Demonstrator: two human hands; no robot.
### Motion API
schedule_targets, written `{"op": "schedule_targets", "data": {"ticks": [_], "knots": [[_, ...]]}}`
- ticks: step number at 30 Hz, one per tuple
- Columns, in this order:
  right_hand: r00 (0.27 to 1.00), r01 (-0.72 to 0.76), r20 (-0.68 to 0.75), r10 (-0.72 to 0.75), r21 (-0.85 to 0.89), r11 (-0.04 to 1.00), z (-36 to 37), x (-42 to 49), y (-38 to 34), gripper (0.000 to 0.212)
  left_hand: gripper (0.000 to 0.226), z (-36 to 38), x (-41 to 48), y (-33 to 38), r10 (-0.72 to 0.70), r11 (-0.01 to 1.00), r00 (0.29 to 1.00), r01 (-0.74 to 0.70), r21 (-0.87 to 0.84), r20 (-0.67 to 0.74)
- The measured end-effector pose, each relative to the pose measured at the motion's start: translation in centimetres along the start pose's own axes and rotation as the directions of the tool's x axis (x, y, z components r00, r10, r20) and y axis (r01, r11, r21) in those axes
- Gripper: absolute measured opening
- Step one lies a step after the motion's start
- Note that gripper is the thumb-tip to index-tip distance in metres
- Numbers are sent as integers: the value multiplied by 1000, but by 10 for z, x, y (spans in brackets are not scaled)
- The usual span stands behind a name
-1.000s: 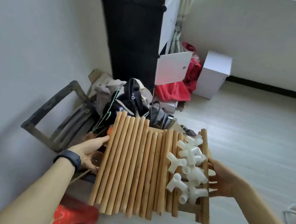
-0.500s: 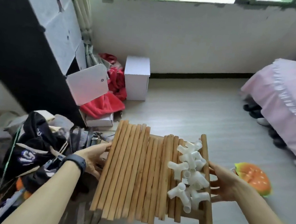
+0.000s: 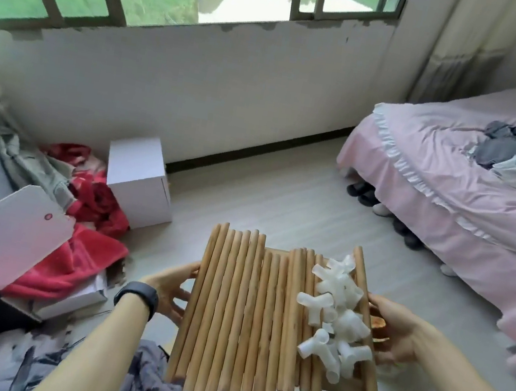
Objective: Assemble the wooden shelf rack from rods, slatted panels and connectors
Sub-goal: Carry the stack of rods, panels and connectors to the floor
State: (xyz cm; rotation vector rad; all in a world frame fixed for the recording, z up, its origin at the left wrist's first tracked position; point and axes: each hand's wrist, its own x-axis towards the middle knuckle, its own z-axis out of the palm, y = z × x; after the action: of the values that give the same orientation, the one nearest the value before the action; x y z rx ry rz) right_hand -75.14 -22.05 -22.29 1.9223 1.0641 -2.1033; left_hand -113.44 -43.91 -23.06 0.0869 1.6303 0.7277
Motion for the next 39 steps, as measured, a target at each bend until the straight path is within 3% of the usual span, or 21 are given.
{"op": "schedule_targets", "data": {"ticks": [4, 13, 24, 39], "knots": [[1000, -6, -6, 6, 40, 999, -22, 24, -66, 58, 56, 11, 41, 88, -4, 998, 1000, 3, 56, 9], [1000, -6, 15, 6, 46, 999, -72, 119, -223, 51, 45, 39, 148, 255, -34, 995, 999, 35, 98, -12], [1000, 16, 5, -16, -53, 998, -142, 209, -458, 53, 64, 78, 256, 444, -34, 999, 997, 33, -15, -64], [997, -56, -67, 46, -168, 984, -160, 394, -717, 49, 47, 72, 452, 625, -189, 956, 975, 154, -251, -120]]}}
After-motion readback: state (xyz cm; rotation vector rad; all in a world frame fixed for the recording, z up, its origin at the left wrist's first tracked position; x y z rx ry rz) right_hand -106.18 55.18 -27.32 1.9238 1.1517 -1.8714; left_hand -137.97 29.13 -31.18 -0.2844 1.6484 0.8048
